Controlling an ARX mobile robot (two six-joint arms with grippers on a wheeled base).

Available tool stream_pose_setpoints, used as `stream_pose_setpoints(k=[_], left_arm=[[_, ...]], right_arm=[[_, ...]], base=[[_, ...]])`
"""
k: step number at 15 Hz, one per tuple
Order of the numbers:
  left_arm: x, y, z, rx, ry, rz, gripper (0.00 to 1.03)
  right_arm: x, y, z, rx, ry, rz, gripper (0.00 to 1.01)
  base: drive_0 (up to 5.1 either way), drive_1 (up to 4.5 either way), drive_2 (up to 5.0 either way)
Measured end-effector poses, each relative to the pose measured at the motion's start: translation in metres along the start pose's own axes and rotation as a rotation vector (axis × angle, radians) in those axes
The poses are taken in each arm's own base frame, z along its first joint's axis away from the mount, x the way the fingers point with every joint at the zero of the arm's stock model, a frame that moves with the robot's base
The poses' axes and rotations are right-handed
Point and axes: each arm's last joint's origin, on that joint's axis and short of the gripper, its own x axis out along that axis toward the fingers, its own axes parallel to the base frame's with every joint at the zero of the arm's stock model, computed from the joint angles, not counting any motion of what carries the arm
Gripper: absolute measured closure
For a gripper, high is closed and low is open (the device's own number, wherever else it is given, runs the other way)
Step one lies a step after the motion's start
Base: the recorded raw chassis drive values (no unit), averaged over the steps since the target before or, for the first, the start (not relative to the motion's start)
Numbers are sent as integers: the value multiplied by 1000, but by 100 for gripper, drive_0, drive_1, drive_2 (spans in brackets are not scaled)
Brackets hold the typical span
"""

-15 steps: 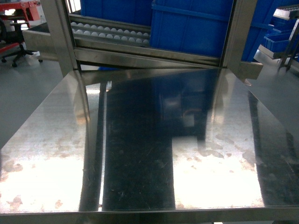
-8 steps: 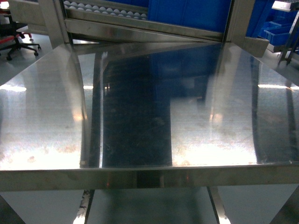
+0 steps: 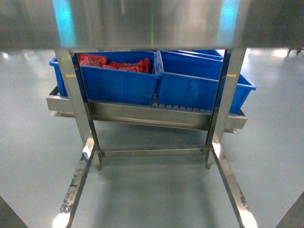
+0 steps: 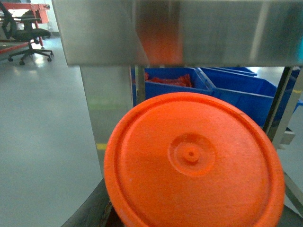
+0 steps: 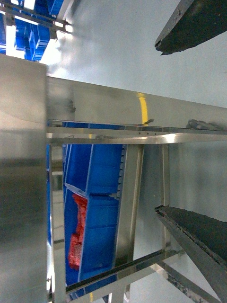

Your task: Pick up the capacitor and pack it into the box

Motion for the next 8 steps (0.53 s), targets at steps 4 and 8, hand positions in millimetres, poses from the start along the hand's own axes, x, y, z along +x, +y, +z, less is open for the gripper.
stream_pose_setpoints(k=[4, 8], left_arm=[[0, 0, 0, 1, 0, 0, 59], [0, 0, 0, 3, 2, 0, 59]], right_arm=[[0, 0, 0, -1, -1, 1, 3], [0, 0, 0, 0, 1, 1, 3]], base=[[0, 0, 0], [0, 0, 0]])
